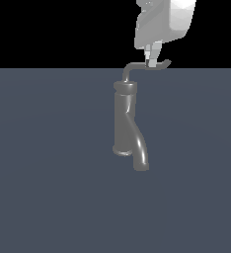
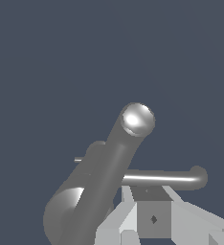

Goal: Turn on the faucet by rotating a designated handle.

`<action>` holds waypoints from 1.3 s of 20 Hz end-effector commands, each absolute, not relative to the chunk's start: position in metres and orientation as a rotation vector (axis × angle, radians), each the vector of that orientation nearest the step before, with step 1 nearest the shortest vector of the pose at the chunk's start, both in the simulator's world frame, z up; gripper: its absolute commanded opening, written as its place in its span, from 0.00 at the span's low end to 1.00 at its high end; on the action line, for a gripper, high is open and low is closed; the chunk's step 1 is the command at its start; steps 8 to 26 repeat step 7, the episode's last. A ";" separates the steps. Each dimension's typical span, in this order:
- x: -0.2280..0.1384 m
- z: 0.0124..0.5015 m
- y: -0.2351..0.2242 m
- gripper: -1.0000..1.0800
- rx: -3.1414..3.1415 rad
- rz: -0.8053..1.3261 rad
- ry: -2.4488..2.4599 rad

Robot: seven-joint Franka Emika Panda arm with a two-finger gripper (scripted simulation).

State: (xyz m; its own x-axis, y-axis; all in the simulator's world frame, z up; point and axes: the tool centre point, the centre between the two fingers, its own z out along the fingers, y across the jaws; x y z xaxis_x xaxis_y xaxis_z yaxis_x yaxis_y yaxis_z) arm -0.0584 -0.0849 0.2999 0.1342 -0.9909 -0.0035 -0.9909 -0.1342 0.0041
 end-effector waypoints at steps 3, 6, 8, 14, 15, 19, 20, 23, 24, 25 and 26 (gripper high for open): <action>-0.051 0.300 -0.116 0.00 2.322 0.000 -2.116; -0.046 0.300 -0.123 0.00 2.318 0.000 -2.120; -0.046 0.300 -0.123 0.00 2.318 0.000 -2.120; -0.046 0.300 -0.123 0.00 2.318 0.000 -2.120; -0.046 0.300 -0.123 0.00 2.318 0.000 -2.120; -0.046 0.300 -0.123 0.00 2.318 0.000 -2.120; -0.046 0.300 -0.123 0.00 2.318 0.000 -2.120; -0.046 0.300 -0.123 0.00 2.318 0.000 -2.120; -0.046 0.300 -0.123 0.00 2.318 0.000 -2.120; -0.046 0.300 -0.123 0.00 2.318 0.000 -2.120; -0.046 0.300 -0.123 0.00 2.318 0.000 -2.120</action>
